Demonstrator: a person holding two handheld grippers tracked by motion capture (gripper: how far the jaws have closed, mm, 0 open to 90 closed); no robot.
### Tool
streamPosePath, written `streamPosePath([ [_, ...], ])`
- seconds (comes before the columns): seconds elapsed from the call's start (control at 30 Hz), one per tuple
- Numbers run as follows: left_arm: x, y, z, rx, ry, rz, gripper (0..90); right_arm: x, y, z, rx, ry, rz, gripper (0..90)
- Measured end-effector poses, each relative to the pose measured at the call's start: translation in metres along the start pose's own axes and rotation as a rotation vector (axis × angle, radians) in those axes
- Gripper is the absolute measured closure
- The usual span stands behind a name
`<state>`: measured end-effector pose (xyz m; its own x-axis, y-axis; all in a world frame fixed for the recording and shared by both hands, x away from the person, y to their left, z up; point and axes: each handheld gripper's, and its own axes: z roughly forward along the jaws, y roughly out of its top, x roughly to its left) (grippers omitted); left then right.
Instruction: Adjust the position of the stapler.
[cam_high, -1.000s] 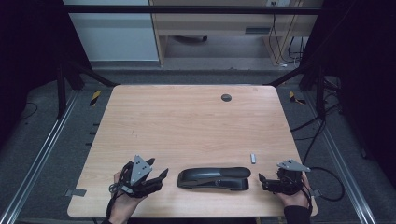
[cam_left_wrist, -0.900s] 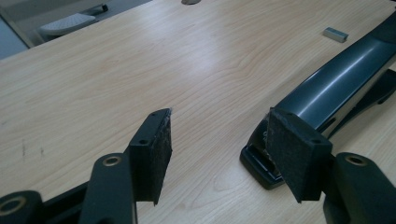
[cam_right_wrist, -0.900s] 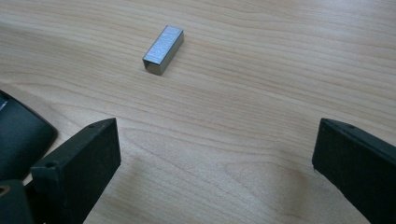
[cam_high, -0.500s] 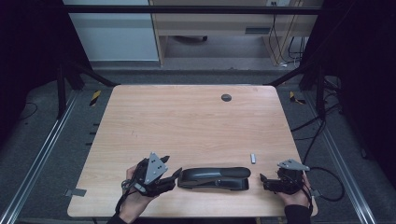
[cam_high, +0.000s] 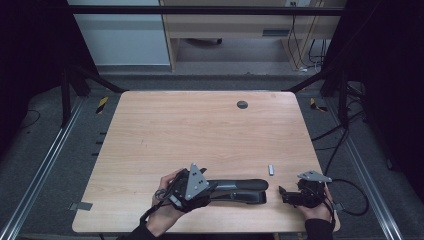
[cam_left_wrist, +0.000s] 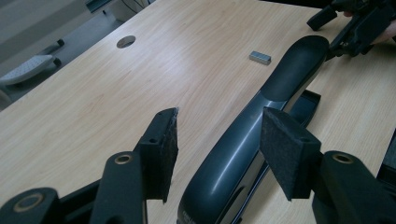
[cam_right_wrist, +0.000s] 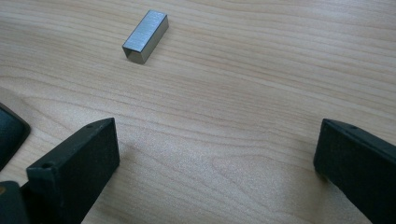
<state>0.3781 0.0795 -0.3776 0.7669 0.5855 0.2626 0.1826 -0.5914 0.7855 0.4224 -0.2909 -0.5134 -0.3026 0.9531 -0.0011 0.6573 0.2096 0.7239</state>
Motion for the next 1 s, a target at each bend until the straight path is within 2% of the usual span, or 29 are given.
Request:
streamPosePath([
  [0.1,-0.005,0.004,0.004,0.007,-0.001,0.023,44.8,0.0,0.0,0.0,0.002,0.002,0.003,0.5],
  [0.13,-0.006,0.005,0.005,0.01,-0.002,0.029,43.7,-0.001,0.0,0.001,-0.002,-0.005,-0.01,0.4],
  [0.17,-0.007,0.007,0.006,0.014,-0.001,0.036,43.0,0.0,0.0,0.0,0.002,0.0,0.002,0.3],
  [0.33,-0.01,0.01,0.008,0.019,0.0,0.048,42.1,-0.001,0.0,0.001,-0.002,-0.005,-0.008,0.2],
  [0.4,-0.012,0.013,0.009,0.018,0.013,0.063,41.5,-0.001,0.0,0.001,-0.002,-0.005,-0.009,0.2],
  [0.73,-0.017,0.021,0.015,0.018,0.03,0.085,37.9,-0.001,0.0,0.001,-0.002,-0.005,-0.009,0.2],
  [1.0,-0.032,0.027,0.027,0.039,0.02,0.146,36.5,-0.001,0.0,0.001,-0.002,-0.006,-0.009,0.2],
])
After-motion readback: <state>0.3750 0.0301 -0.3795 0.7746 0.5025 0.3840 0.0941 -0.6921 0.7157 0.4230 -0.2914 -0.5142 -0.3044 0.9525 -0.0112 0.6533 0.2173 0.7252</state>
